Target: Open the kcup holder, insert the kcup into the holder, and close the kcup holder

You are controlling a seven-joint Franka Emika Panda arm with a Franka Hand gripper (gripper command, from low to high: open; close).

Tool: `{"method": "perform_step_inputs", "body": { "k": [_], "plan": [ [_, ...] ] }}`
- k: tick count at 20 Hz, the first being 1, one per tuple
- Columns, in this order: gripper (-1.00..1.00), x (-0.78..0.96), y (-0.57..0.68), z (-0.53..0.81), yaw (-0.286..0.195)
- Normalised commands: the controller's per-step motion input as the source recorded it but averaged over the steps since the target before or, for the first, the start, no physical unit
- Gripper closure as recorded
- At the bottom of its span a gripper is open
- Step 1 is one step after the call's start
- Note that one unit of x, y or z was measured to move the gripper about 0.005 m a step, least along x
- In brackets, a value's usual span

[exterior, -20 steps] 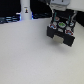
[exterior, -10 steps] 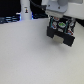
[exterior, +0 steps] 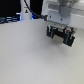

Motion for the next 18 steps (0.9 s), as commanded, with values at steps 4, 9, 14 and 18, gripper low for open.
{"method": "perform_step_inputs", "body": {
  "k": [4, 9, 14, 18],
  "plan": [
    [-1.00, 0.02, 0.11, -0.12, 0.256],
    [-1.00, -0.16, 0.20, -0.15, 0.225],
    [-1.00, -0.34, 0.35, -0.12, 0.164],
    [-1.00, -0.36, 0.48, 0.01, 0.123]
  ]
}}
